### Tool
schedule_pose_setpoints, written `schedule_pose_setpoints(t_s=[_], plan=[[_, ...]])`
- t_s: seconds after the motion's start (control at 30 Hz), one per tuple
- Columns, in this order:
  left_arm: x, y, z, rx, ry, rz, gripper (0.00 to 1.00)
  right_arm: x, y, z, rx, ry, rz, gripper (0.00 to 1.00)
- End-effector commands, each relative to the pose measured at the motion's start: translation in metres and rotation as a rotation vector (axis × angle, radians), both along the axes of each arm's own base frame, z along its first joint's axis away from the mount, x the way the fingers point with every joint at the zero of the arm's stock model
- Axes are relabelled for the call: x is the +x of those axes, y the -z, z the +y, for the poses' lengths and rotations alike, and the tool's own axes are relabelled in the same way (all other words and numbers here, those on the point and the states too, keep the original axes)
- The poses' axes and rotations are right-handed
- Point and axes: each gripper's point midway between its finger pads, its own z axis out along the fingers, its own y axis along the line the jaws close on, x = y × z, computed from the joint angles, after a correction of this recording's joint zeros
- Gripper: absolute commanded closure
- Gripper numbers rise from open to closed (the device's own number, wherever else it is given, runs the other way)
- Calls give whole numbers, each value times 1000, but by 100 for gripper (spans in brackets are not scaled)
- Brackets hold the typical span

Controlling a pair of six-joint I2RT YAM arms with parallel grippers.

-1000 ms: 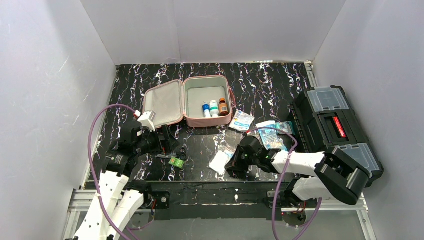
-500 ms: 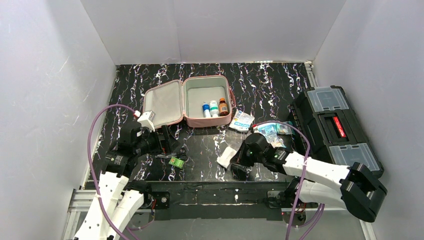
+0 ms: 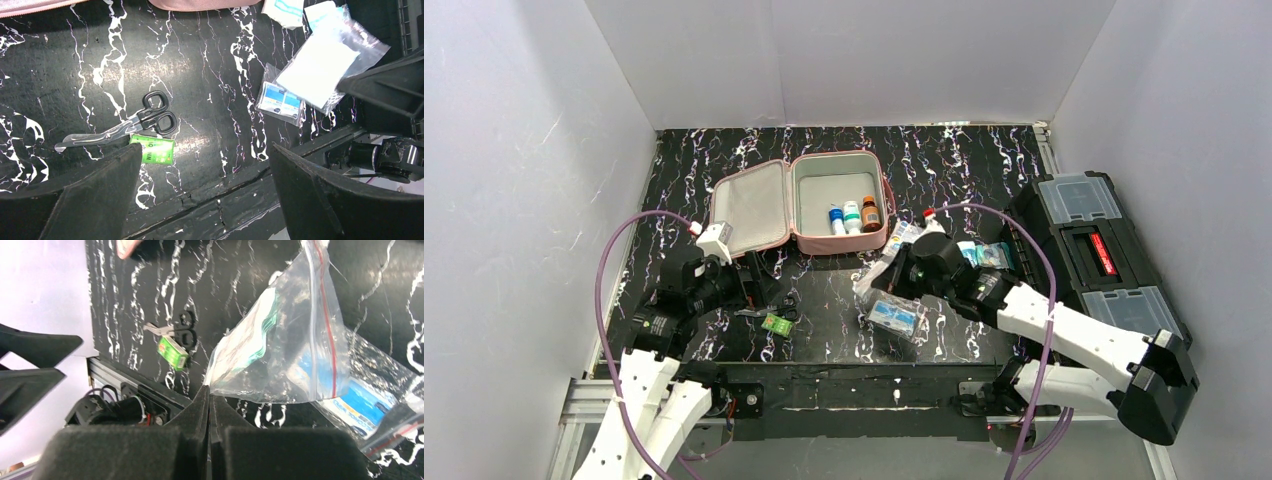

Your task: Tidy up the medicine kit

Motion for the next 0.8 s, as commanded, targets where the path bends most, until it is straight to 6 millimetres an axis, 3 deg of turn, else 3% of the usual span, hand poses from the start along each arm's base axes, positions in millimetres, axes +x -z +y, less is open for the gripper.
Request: schedule_pose_setpoints(t_s=[0.0,0.2,0.37,0.47,0.77], plan=[[-2,-1,0,1,4,-13,1,21,-44,10,0,9,-107,99],[-3,-3,2,4,-3,-27,0,53,-88,27,19,62,-177,99],[-2,-2,2,6,-5,-24,1,80,-114,45,43,84,-197,99],[-2,-3,2,5,-3,-26,1,100,-123,54,68,99,-189,99],[-4,-7,-1,-11,12,-45,1,167,-121,76,136,182,-135,99]])
